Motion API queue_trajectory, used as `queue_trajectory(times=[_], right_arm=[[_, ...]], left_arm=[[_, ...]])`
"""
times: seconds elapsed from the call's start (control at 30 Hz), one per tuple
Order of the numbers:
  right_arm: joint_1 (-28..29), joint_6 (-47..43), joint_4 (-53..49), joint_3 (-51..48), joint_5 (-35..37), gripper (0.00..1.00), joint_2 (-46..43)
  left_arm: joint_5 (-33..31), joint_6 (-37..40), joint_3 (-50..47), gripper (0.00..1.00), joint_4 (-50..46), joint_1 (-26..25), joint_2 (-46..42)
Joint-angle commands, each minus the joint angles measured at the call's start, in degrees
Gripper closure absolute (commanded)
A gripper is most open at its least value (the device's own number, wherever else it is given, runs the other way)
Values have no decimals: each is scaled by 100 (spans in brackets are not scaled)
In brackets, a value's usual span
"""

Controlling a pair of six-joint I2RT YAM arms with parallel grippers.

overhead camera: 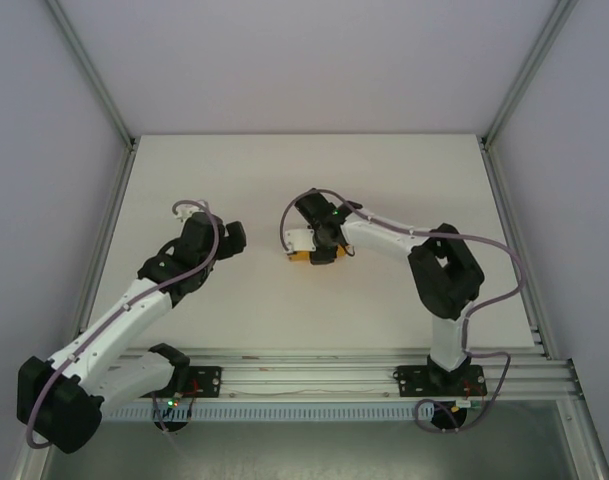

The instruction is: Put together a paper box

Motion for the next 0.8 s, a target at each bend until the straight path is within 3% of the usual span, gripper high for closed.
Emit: queue_trajectory(times=[0.0, 0.13, 0.27, 0.37, 0.43, 0.57, 0.77], right_arm=[[32, 147, 1547, -382, 1150, 48, -291], [39, -247, 2930, -731, 2077, 50, 44], [44, -350, 2985, -741, 2292, 46, 303], [61, -289, 2610, -800, 2008, 24, 162], [115, -367, 2420, -956, 1764, 1, -30], [228, -397, 1253, -945, 1172, 0, -350], [246, -43, -2098, 194, -256, 0, -432]], left_arm=[[-208, -180, -188, 0, -62, 46, -154], [-77, -245, -239, 0, 40, 46, -120], [42, -244, -215, 0, 73, 42, -66], [94, -209, -198, 0, 101, 48, -39], [96, -193, -183, 0, 128, 46, -32], [117, -104, -125, 0, 196, 46, -4], [143, 10, -19, 0, 219, 46, 115]])
